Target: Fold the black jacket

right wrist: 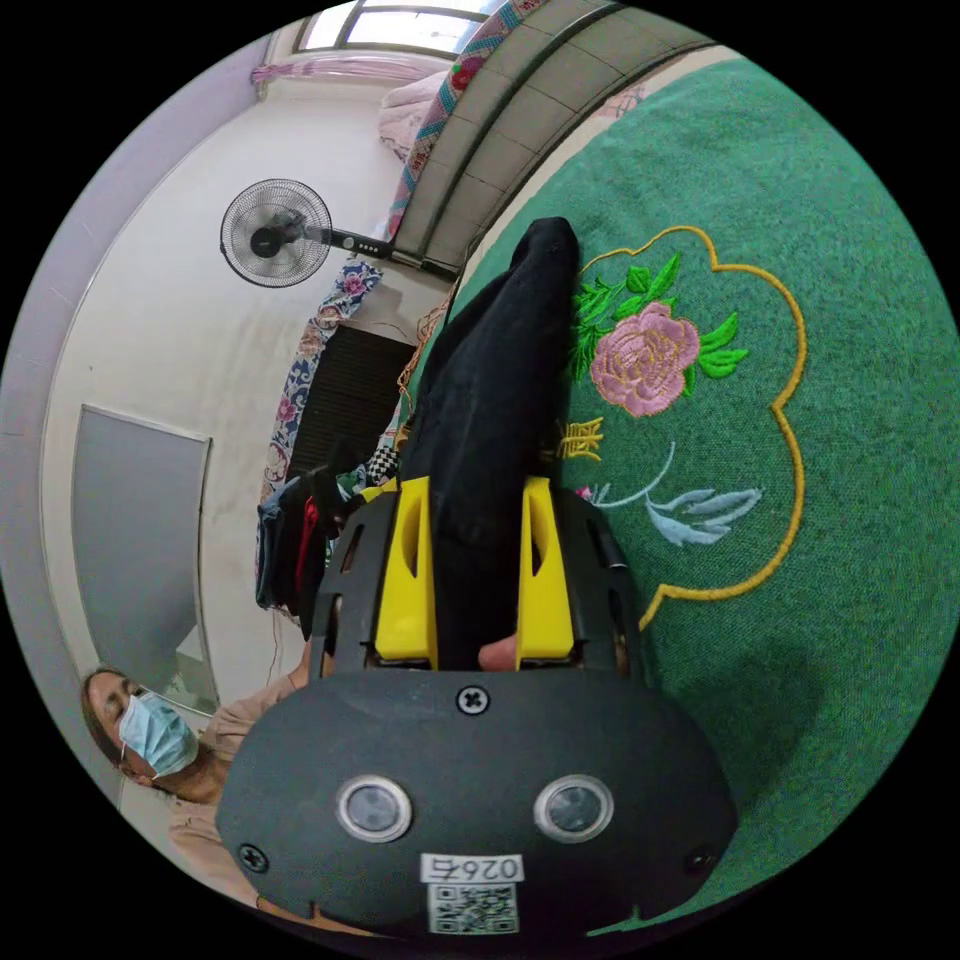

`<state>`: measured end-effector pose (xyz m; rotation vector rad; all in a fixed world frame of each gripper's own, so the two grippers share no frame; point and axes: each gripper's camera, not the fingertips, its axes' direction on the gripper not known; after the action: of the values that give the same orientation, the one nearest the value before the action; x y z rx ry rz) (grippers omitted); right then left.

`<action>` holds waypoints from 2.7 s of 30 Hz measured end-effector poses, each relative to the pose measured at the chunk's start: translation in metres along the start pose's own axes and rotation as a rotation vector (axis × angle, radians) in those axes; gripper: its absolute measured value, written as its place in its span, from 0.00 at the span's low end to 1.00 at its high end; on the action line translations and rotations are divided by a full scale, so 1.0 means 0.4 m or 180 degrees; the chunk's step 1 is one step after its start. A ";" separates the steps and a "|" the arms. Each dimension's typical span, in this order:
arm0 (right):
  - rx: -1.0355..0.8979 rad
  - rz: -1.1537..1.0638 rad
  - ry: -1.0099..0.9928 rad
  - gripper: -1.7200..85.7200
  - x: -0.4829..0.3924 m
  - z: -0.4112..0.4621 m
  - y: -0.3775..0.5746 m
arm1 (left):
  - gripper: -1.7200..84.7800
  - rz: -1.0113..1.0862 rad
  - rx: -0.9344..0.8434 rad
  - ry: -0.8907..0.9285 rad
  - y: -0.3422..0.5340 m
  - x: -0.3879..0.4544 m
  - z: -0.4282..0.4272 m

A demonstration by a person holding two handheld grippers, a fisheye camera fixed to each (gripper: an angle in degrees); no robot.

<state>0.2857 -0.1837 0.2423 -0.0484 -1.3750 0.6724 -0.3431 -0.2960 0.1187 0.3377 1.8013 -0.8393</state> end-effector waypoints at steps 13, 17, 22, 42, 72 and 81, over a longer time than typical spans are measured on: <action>0.0166 -0.0167 0.0513 0.13 -0.113 0.201 0.067 | 0.17 0.0399 -0.0249 -0.0875 0.111 0.141 0.123; 0.0220 -0.0256 0.0756 0.11 -0.178 0.289 0.117 | 0.13 0.0509 -0.0305 -0.1169 0.157 0.199 0.163; 0.0206 -0.0365 0.0930 0.10 -0.258 0.393 0.177 | 0.14 0.0505 -0.0313 -0.1094 0.217 0.227 0.187; 0.1591 -0.3120 0.3101 0.03 -1.224 0.800 0.884 | 0.09 0.1353 0.1056 -0.2176 0.666 0.792 0.001; 0.0000 -0.1635 -0.0253 0.08 -2.009 1.661 0.925 | 0.01 -0.0060 0.1129 -0.4327 1.182 0.689 -1.101; 0.0945 -0.3304 0.1394 0.07 -2.167 1.580 1.171 | 0.01 0.0560 0.1122 -0.5067 1.361 0.670 -0.859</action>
<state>-0.5174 -0.4258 -0.5739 0.6763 -0.7049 -0.0345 -0.3692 0.2829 -0.2688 -0.0210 0.1454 -0.8626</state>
